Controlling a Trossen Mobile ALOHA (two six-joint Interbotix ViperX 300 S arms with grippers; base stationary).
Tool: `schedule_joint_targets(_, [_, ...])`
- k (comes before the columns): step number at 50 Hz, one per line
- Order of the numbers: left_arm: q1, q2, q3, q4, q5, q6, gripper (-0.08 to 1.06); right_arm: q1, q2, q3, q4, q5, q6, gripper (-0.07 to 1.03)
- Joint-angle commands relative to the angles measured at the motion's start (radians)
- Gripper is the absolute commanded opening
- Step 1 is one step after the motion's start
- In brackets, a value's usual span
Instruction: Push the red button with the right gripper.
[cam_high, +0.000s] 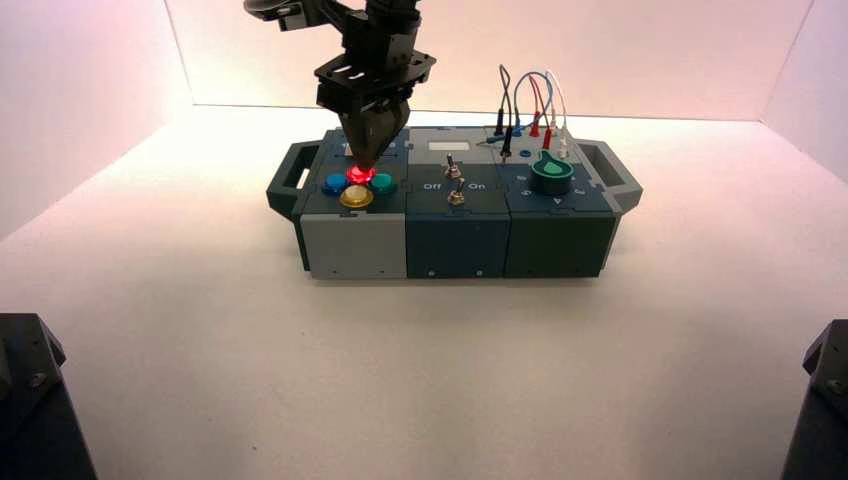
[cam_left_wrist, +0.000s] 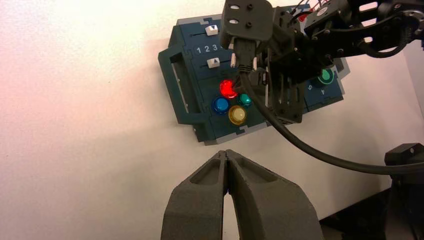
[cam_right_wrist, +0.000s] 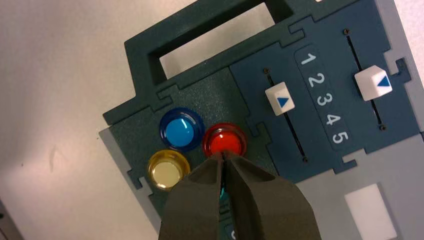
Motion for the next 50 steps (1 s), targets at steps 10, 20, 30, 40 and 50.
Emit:
schedule_joint_targets(10, [0.003, 0.0, -0.034, -0.002, -0.005, 0.0, -0.03, 0.006, -0.006, -0.021, -0.002, -0.017, -0.006, -0.02])
schedule_joint_targets(20, [0.003, 0.002, -0.034, -0.002, -0.005, -0.002, -0.03, 0.006, -0.011, -0.011, -0.002, -0.017, -0.006, -0.02])
schedule_joint_targets(30, [0.003, 0.005, -0.034, -0.002, -0.006, -0.002, -0.03, 0.005, -0.018, -0.015, -0.002, -0.006, -0.006, -0.02])
schedule_joint_targets(40, [0.003, 0.015, -0.029, -0.003, -0.008, -0.002, -0.03, 0.003, -0.058, -0.048, -0.002, 0.058, -0.003, -0.02])
schedule_joint_targets(50, [0.003, 0.037, -0.037, -0.003, -0.023, -0.002, -0.03, -0.002, -0.1, -0.06, -0.005, 0.109, 0.0, -0.02])
